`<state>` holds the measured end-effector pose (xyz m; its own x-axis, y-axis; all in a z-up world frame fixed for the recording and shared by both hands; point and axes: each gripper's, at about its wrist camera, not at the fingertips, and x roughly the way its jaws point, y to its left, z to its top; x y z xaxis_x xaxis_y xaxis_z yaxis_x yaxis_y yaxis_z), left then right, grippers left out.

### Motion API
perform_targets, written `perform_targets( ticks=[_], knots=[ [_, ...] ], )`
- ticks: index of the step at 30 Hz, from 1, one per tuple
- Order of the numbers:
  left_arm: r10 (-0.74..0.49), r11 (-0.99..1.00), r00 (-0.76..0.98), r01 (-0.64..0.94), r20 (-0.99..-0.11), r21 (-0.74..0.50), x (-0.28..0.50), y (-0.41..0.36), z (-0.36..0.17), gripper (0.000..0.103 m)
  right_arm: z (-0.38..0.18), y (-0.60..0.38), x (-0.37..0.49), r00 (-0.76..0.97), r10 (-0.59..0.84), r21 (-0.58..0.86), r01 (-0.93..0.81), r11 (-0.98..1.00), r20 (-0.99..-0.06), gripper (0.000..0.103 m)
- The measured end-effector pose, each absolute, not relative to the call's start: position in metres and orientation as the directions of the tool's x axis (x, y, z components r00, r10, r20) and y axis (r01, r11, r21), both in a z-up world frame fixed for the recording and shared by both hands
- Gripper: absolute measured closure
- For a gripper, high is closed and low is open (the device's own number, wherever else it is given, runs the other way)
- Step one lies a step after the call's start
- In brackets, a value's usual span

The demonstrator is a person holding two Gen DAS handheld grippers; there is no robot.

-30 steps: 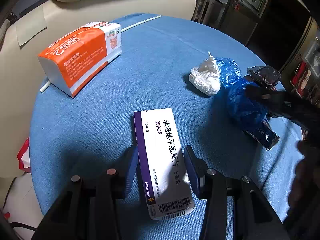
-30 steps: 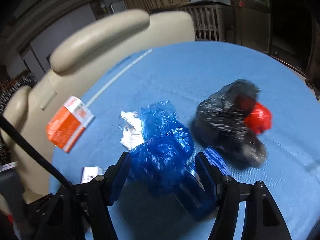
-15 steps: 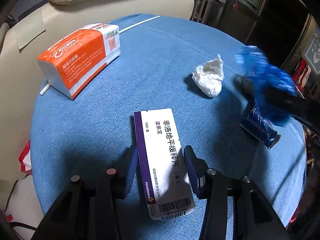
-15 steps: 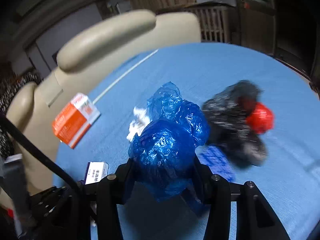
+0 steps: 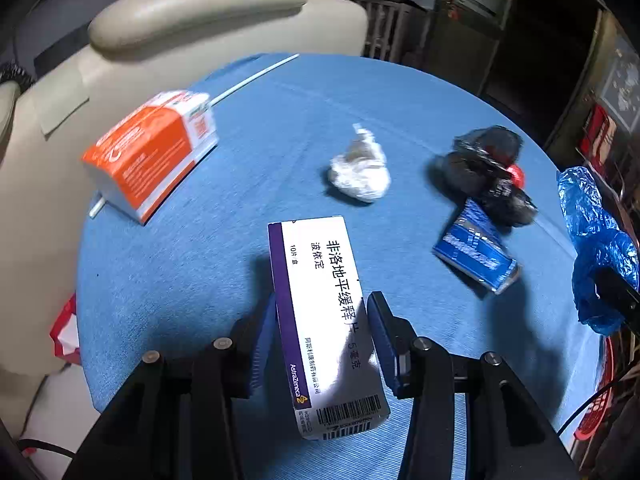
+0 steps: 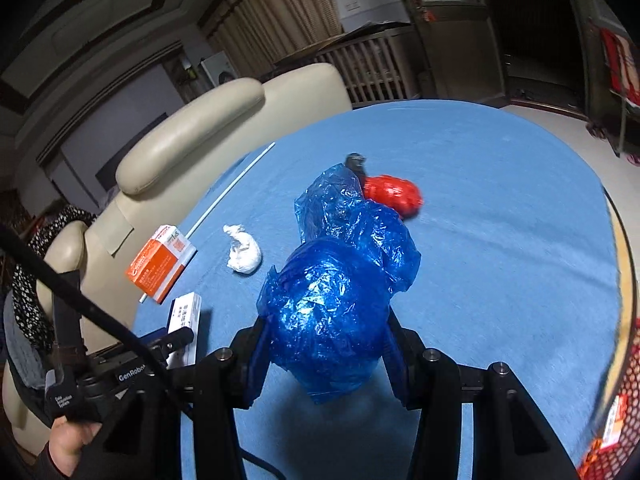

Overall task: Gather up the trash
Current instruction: 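Lift the pill box with the left tool while the right lifts the blue bag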

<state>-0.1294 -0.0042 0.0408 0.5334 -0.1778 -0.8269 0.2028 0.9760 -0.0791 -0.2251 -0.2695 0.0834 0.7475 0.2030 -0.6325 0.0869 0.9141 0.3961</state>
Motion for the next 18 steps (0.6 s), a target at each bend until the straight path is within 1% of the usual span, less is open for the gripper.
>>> perform_targets(
  ticks=[10, 18],
  knots=[
    [-0.184, 0.97, 0.541, 0.237, -0.821, -0.061, -0.142, -0.017, 0.049, 0.055, 0.086, -0.283, -0.248, 0.769, 0.197, 0.421, 0.102, 0.901, -0.608, 0.051],
    [-0.19, 0.969, 0.532, 0.234, -0.825, -0.072, -0.138, -0.015, 0.048, 0.055, 0.083, -0.281, -0.25, 0.766, 0.182, 0.409, 0.115, 0.905, -0.617, 0.051]
  ],
)
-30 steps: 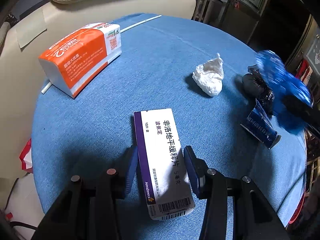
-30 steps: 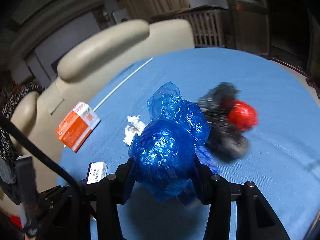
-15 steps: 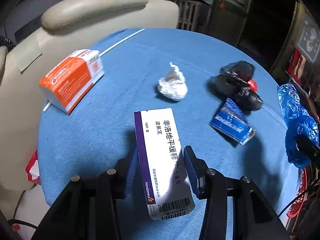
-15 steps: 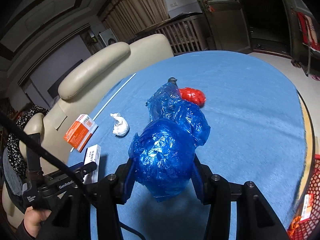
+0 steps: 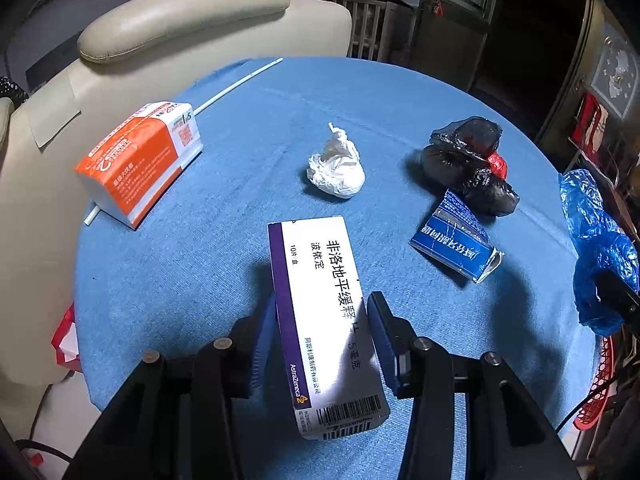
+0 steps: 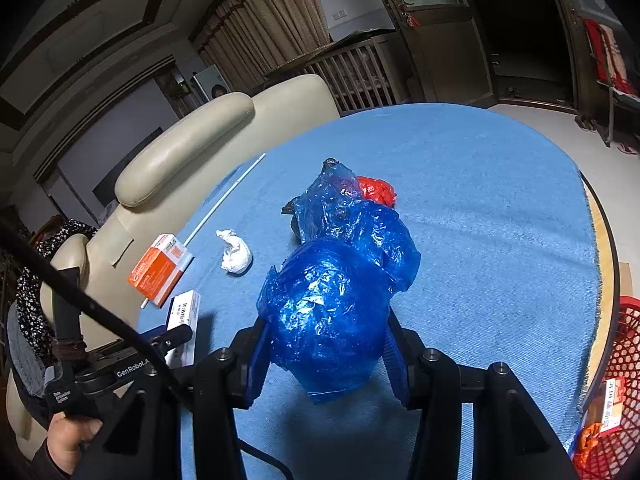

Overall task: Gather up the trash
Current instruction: 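Lift the pill box with the left tool while the right lifts the blue bag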

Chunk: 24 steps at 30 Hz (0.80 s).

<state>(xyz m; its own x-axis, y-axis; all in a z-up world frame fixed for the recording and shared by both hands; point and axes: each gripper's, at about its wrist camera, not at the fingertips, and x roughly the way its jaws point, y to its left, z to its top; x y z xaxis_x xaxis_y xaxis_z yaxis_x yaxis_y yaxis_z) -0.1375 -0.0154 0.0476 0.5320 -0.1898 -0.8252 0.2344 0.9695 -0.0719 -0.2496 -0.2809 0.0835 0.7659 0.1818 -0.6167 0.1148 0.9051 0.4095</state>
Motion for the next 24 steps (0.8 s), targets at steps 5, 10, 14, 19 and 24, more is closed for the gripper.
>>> perform_targets(
  ticks=[5, 10, 14, 19, 24],
  knots=[
    [-0.206, 0.965, 0.517, 0.246, -0.831, -0.086, -0.135, -0.018, 0.043, 0.055, 0.083, -0.281, -0.253, 0.761, 0.16, 0.395, 0.135, 0.909, -0.628, 0.051],
    [-0.226, 0.96, 0.501, 0.261, -0.835, -0.103, -0.136, -0.022, 0.037, 0.055, 0.077, -0.283, -0.258, 0.748, 0.141, 0.387, 0.164, 0.908, -0.648, 0.051],
    [-0.236, 0.958, 0.499, 0.263, -0.834, -0.114, -0.136, -0.021, 0.035, 0.055, 0.077, -0.284, -0.261, 0.745, 0.133, 0.378, 0.169, 0.91, -0.654, 0.051],
    [-0.234, 0.957, 0.493, 0.266, -0.838, -0.111, -0.134, -0.022, 0.032, 0.055, 0.078, -0.282, -0.261, 0.745, 0.131, 0.373, 0.167, 0.913, -0.654, 0.051],
    [-0.222, 0.959, 0.498, 0.269, -0.838, -0.094, -0.134, -0.025, 0.033, 0.055, 0.076, -0.284, -0.262, 0.747, 0.135, 0.38, 0.167, 0.91, -0.651, 0.051]
  ],
)
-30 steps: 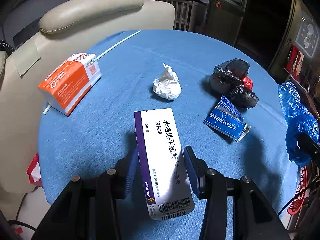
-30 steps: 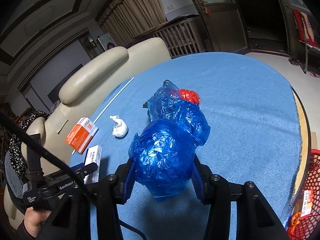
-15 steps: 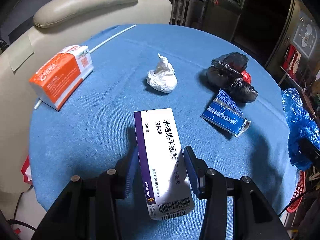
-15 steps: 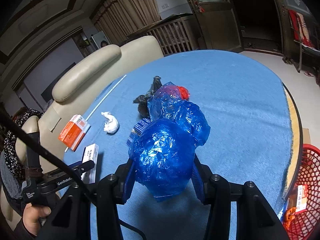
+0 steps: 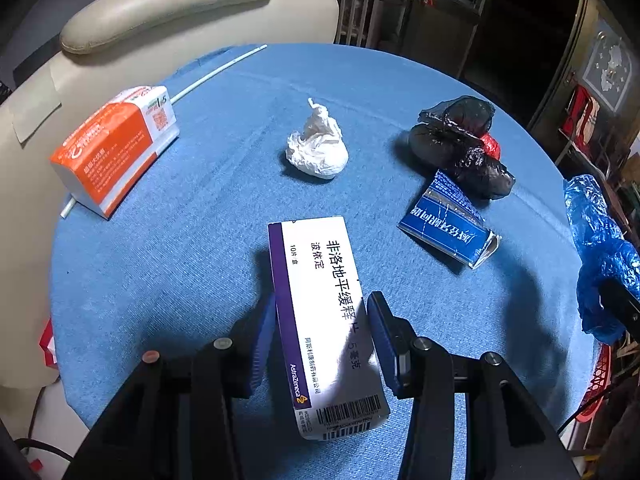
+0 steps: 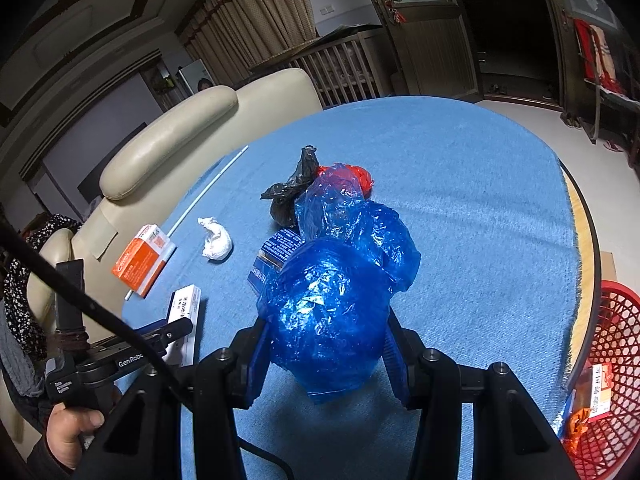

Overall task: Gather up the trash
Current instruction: 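Lift the pill box with the left tool while the right lifts the blue bag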

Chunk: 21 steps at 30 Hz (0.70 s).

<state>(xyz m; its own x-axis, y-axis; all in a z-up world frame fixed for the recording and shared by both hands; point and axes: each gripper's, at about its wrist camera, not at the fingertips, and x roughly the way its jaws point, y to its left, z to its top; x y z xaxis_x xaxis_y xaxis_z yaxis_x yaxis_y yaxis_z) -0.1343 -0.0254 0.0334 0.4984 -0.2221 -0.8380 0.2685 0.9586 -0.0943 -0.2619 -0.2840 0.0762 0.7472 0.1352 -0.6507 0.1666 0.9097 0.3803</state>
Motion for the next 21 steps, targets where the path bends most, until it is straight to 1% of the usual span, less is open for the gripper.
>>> perform_targets(
  ticks=[10, 21],
  knots=[
    [-0.217, 0.962, 0.513, 0.257, -0.831, -0.092, -0.1347, -0.0213, 0.0363, 0.055, 0.0757, -0.2837, -0.2586, 0.751, 0.159, 0.397, 0.147, 0.906, -0.641, 0.051],
    [-0.222, 0.961, 0.511, 0.259, -0.83, -0.098, -0.1354, -0.0204, 0.0349, 0.055, 0.079, -0.2814, -0.2596, 0.753, 0.152, 0.387, 0.145, 0.911, -0.64, 0.051]
  ],
)
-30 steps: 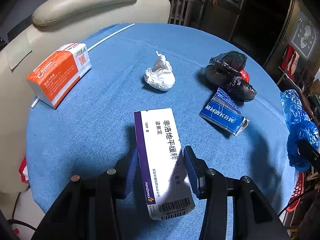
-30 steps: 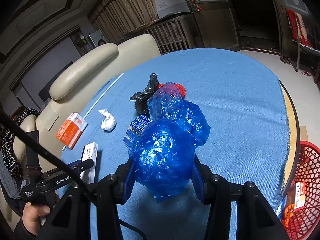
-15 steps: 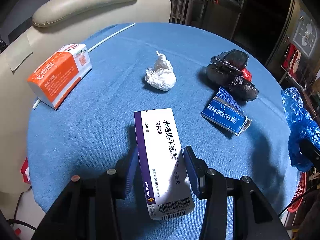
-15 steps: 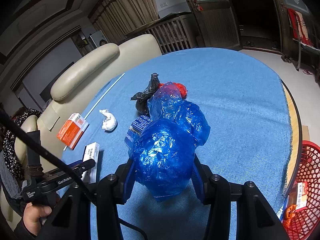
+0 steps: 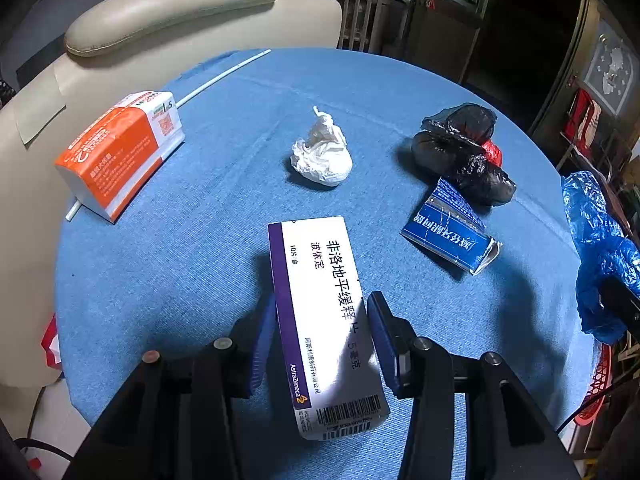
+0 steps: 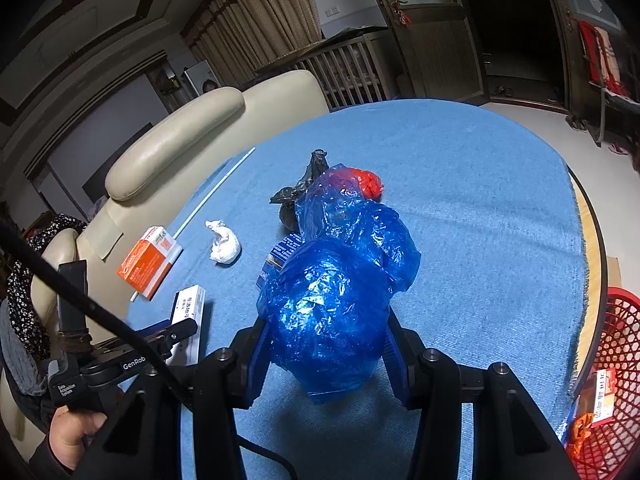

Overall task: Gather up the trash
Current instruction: 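Lift the pill box with the left tool while the right lifts the blue bag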

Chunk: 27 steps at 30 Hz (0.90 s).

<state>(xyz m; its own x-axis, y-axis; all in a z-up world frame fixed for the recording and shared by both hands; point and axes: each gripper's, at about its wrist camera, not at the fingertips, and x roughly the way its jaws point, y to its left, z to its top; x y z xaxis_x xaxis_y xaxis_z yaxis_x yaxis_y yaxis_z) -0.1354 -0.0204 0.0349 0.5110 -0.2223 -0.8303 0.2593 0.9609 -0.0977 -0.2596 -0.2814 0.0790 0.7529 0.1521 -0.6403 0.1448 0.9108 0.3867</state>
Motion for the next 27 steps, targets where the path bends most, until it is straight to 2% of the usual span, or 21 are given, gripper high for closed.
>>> perform_targets(
  ticks=[27],
  knots=[
    [-0.222, 0.958, 0.516, 0.272, -0.827, -0.088, -0.1411, -0.0233, 0.0395, 0.055, 0.0823, -0.2829, -0.2683, 0.761, 0.17, 0.405, 0.131, 0.905, -0.627, 0.051]
  ],
)
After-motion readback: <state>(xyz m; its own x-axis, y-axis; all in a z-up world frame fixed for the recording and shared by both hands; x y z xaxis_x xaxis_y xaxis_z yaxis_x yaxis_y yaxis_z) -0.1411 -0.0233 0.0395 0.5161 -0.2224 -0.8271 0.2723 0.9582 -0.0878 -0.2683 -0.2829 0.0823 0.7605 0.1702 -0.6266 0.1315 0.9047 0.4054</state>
